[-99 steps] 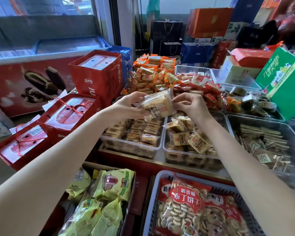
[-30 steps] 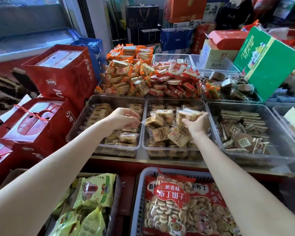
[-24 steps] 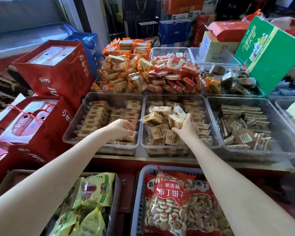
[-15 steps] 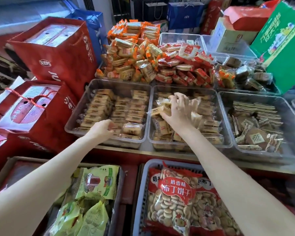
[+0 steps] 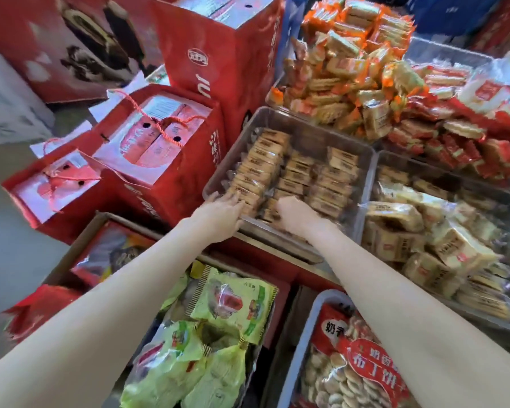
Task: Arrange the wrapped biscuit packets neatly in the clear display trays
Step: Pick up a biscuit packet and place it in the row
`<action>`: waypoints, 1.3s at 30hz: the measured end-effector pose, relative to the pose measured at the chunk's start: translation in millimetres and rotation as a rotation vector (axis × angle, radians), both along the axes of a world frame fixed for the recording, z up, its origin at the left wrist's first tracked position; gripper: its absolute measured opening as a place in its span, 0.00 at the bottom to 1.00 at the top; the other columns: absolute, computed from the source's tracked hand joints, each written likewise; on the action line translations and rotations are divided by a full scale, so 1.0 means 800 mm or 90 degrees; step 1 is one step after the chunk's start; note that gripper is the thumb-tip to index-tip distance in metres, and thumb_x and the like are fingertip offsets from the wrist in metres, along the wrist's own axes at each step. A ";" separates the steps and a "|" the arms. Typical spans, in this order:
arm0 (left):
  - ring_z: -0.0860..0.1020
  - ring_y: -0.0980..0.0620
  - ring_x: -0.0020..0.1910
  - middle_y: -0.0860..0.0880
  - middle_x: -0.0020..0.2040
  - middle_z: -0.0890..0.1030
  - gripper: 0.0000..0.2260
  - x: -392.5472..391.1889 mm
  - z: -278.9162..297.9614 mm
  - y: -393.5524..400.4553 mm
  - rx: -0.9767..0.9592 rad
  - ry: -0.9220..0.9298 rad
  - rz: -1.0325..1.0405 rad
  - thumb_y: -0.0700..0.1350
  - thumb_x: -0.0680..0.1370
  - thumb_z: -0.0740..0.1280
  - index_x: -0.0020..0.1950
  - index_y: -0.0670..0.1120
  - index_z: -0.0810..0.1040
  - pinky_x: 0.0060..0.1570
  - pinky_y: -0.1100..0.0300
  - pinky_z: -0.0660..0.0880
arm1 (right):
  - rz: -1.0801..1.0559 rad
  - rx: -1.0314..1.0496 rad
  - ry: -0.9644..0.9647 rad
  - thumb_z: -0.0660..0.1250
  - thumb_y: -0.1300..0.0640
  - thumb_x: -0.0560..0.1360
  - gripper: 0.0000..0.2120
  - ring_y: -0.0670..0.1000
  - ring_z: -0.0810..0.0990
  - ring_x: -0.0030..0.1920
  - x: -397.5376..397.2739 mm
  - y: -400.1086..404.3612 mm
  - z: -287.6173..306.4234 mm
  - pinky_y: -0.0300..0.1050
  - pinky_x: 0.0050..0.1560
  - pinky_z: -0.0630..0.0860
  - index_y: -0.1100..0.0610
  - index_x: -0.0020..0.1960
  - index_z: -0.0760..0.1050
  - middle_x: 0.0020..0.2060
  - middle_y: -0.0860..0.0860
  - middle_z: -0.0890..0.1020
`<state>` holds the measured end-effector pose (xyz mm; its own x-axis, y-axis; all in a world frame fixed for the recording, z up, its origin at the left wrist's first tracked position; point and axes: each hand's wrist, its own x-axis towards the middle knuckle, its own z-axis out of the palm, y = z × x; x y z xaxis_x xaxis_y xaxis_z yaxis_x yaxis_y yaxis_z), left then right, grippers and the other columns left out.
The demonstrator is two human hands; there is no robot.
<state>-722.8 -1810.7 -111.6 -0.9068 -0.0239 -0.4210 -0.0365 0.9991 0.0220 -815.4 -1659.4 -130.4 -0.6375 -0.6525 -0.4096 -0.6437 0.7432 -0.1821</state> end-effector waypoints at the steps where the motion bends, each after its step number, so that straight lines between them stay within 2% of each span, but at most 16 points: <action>1: 0.50 0.49 0.77 0.44 0.78 0.52 0.24 -0.003 0.000 0.000 -0.006 -0.005 -0.014 0.49 0.83 0.51 0.77 0.42 0.53 0.73 0.51 0.47 | 0.011 0.013 0.002 0.56 0.70 0.76 0.11 0.60 0.77 0.56 -0.002 -0.007 -0.005 0.48 0.52 0.74 0.63 0.55 0.74 0.53 0.59 0.78; 4: 0.51 0.48 0.76 0.45 0.78 0.52 0.26 -0.009 -0.002 -0.001 -0.015 -0.018 -0.049 0.49 0.82 0.55 0.77 0.44 0.51 0.73 0.50 0.50 | 0.065 0.068 0.027 0.57 0.67 0.76 0.15 0.58 0.76 0.60 -0.006 -0.027 -0.012 0.49 0.52 0.73 0.61 0.61 0.73 0.60 0.57 0.76; 8: 0.52 0.45 0.76 0.46 0.78 0.49 0.29 -0.018 0.000 -0.002 -0.033 -0.054 -0.072 0.51 0.80 0.58 0.78 0.51 0.48 0.71 0.48 0.56 | 0.083 0.151 0.067 0.55 0.65 0.78 0.20 0.60 0.68 0.67 -0.011 -0.038 -0.025 0.53 0.58 0.71 0.61 0.69 0.67 0.73 0.55 0.60; 10: 0.52 0.44 0.76 0.46 0.78 0.48 0.30 -0.023 0.000 -0.002 -0.046 -0.079 -0.069 0.52 0.80 0.59 0.78 0.52 0.47 0.70 0.47 0.58 | 0.087 0.193 0.098 0.57 0.64 0.79 0.20 0.60 0.63 0.70 -0.010 -0.039 -0.032 0.55 0.63 0.67 0.58 0.70 0.67 0.74 0.55 0.56; 13: 0.53 0.44 0.76 0.47 0.78 0.48 0.30 -0.026 0.000 -0.004 -0.061 -0.098 -0.061 0.53 0.80 0.58 0.78 0.53 0.46 0.70 0.47 0.59 | 0.091 0.194 0.140 0.58 0.62 0.79 0.21 0.60 0.62 0.71 -0.007 -0.042 -0.040 0.56 0.64 0.67 0.56 0.71 0.66 0.72 0.56 0.57; 17: 0.54 0.44 0.76 0.47 0.78 0.46 0.31 -0.031 0.002 -0.006 -0.063 -0.126 -0.055 0.52 0.80 0.58 0.77 0.54 0.44 0.70 0.46 0.62 | 0.054 0.114 0.099 0.63 0.63 0.75 0.29 0.59 0.63 0.69 -0.011 -0.030 -0.038 0.54 0.60 0.72 0.58 0.74 0.59 0.72 0.56 0.58; 20: 0.55 0.43 0.76 0.48 0.78 0.45 0.31 -0.036 0.004 -0.002 -0.059 -0.156 -0.048 0.53 0.80 0.59 0.78 0.54 0.44 0.69 0.45 0.64 | 0.013 0.045 0.035 0.71 0.57 0.70 0.36 0.56 0.71 0.62 -0.018 -0.008 -0.024 0.48 0.47 0.75 0.58 0.73 0.57 0.67 0.55 0.66; 22: 0.55 0.43 0.75 0.48 0.78 0.44 0.32 -0.039 0.008 0.002 -0.053 -0.163 -0.041 0.53 0.80 0.59 0.78 0.53 0.44 0.67 0.45 0.64 | -0.009 -0.012 -0.007 0.74 0.53 0.67 0.35 0.54 0.76 0.55 -0.021 0.008 -0.014 0.46 0.40 0.74 0.58 0.67 0.59 0.59 0.53 0.72; 24: 0.57 0.43 0.75 0.47 0.78 0.44 0.31 -0.041 0.013 0.007 -0.053 -0.173 -0.036 0.53 0.80 0.59 0.78 0.53 0.45 0.67 0.46 0.64 | -0.044 -0.090 -0.046 0.75 0.53 0.66 0.33 0.54 0.77 0.51 -0.021 0.023 -0.008 0.47 0.41 0.76 0.57 0.62 0.60 0.52 0.51 0.75; 26: 0.58 0.43 0.74 0.47 0.78 0.46 0.31 -0.041 0.016 0.008 -0.043 -0.177 -0.022 0.53 0.80 0.59 0.78 0.52 0.47 0.68 0.46 0.63 | -0.103 -0.203 -0.102 0.77 0.55 0.64 0.33 0.53 0.77 0.50 -0.018 0.035 -0.002 0.47 0.45 0.77 0.57 0.60 0.60 0.51 0.51 0.76; 28: 0.63 0.43 0.72 0.46 0.77 0.55 0.31 -0.039 0.017 0.006 0.012 -0.147 0.026 0.53 0.78 0.62 0.77 0.50 0.53 0.68 0.47 0.65 | -0.162 -0.309 -0.136 0.77 0.57 0.65 0.34 0.50 0.76 0.52 -0.016 0.047 0.007 0.42 0.49 0.73 0.58 0.62 0.61 0.53 0.50 0.76; 30: 0.68 0.44 0.69 0.45 0.73 0.66 0.31 -0.035 0.022 0.004 0.128 -0.077 0.079 0.49 0.75 0.67 0.76 0.48 0.59 0.66 0.52 0.68 | -0.226 -0.393 -0.141 0.77 0.58 0.65 0.33 0.50 0.75 0.54 -0.018 0.058 0.017 0.39 0.52 0.70 0.57 0.63 0.61 0.54 0.50 0.75; 33: 0.69 0.48 0.68 0.47 0.71 0.69 0.32 -0.031 0.043 0.008 0.315 0.031 0.152 0.47 0.75 0.68 0.76 0.51 0.58 0.64 0.59 0.66 | -0.292 -0.486 -0.168 0.76 0.61 0.67 0.31 0.49 0.75 0.55 -0.018 0.071 0.044 0.41 0.58 0.71 0.56 0.63 0.62 0.54 0.48 0.74; 34: 0.71 0.50 0.66 0.48 0.70 0.70 0.31 -0.033 0.053 0.011 0.392 0.076 0.196 0.47 0.76 0.68 0.75 0.51 0.59 0.63 0.61 0.67 | -0.296 -0.506 -0.185 0.75 0.62 0.68 0.30 0.48 0.75 0.53 -0.017 0.074 0.054 0.40 0.57 0.71 0.54 0.62 0.62 0.52 0.47 0.74; 36: 0.74 0.53 0.61 0.50 0.66 0.73 0.26 -0.037 0.074 0.020 0.578 0.175 0.271 0.46 0.77 0.67 0.73 0.51 0.64 0.61 0.61 0.71 | -0.292 -0.539 -0.219 0.73 0.63 0.69 0.28 0.46 0.76 0.52 -0.015 0.080 0.071 0.32 0.51 0.72 0.50 0.61 0.61 0.51 0.46 0.74; 39: 0.78 0.54 0.54 0.47 0.60 0.77 0.18 -0.041 0.104 0.044 0.764 0.244 0.285 0.41 0.78 0.65 0.68 0.46 0.72 0.51 0.62 0.78 | -0.296 -0.584 -0.246 0.71 0.63 0.71 0.28 0.44 0.75 0.53 -0.013 0.088 0.092 0.29 0.44 0.73 0.49 0.63 0.59 0.55 0.50 0.74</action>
